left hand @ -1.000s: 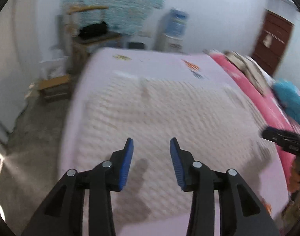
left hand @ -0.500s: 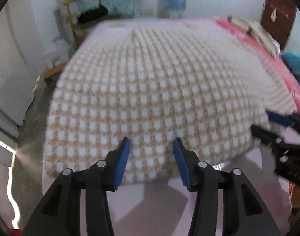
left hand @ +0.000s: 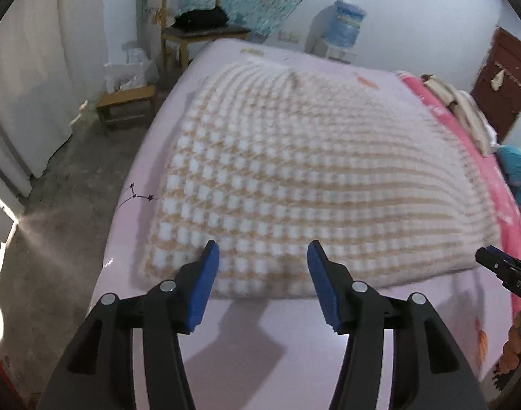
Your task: Fold large clothes
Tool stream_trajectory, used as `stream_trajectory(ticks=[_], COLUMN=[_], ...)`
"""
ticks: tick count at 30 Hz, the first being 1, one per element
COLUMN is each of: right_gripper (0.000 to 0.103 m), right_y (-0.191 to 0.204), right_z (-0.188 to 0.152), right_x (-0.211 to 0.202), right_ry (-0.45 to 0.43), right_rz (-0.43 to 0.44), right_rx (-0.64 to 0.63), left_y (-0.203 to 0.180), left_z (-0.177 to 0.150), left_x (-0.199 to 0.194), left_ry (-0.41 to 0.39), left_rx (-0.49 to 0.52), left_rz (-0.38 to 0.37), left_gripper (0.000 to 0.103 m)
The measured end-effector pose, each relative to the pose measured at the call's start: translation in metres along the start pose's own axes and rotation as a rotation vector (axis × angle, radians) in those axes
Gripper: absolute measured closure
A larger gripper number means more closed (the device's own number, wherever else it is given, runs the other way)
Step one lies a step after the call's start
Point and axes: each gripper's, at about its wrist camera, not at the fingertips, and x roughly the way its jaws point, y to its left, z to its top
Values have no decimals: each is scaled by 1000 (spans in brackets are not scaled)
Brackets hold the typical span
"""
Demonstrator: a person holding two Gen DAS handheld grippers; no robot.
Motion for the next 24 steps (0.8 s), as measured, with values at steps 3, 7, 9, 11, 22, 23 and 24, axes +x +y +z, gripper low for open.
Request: stream_trajectory(ticks=[3, 7, 9, 11, 22, 23, 24], right_gripper=[20, 8, 8, 8, 8, 8, 8], right_y=[13, 31, 36, 44, 53, 56, 59], right_z=[-3, -20, -21, -31, -36, -37, -38], right_x=[-26, -62, -67, -78, -95, -94, -91], right_ry=[-97, -203, -229, -246, -339, -329, -320], right_rz=[-26, -21, -2, -26, -101, -114, -124], right_rx=[-47, -68, -67, -55, -28, -42, -58], left_y=[-25, -39, -48, -55, -63, -63, -63], left_z=[-3, -12, -17, -19, -32, -33, -34], left_x=[-24, -63, -78, -88, -117, -115, -113], left_ry=[-69, -132, -162, -193, -243, -232, -223], left_rx=[48, 100, 131, 143, 142, 136, 127], left_rz=[16, 8, 11, 9, 94, 101, 112], left_gripper=[33, 19, 14, 5, 5, 5, 5])
